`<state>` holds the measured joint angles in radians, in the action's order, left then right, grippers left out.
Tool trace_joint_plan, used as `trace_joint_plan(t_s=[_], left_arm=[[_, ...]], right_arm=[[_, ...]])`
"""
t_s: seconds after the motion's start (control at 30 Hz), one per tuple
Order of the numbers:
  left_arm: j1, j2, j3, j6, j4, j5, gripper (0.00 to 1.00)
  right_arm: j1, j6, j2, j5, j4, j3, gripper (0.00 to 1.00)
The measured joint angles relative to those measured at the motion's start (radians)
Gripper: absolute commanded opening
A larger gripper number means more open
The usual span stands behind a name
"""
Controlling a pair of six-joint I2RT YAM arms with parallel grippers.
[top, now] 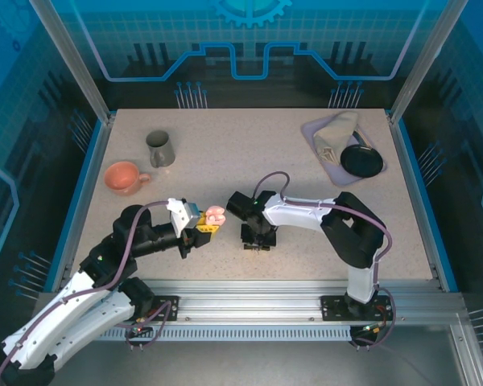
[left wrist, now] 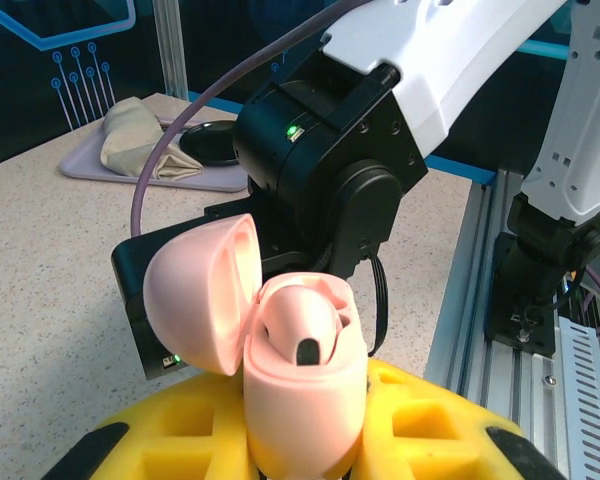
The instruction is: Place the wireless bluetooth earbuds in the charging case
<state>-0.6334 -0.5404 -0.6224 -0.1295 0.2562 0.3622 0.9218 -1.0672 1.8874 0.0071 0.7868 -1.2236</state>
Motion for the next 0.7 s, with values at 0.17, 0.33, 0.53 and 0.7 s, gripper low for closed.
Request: trace_joint_plan(t_s=[0.17,0.33,0.53,0.7], left_arm=[[0.000,0.000,0.000,0.000,0.000,-0.001,0.00],[0.000,0.000,0.000,-0.001,0.000,-0.004,0.00],[0.000,0.000,0.000,-0.002,0.000,-0.008,0.00],[0.000,0.000,0.000,-0.003,0.000,-0.008,0.00]], right_arm=[[0.000,0.031,0.000,0.011,0.028,-0.029,0.34],[0.000,0.102,0.014,0.019,0.062,-0.083,0.41],[0.000,0.147,0.018,0.034,0.083,-0.096,0.48],[0.000,0.166,0.029,0.026,0.084,-0.096,0.45]])
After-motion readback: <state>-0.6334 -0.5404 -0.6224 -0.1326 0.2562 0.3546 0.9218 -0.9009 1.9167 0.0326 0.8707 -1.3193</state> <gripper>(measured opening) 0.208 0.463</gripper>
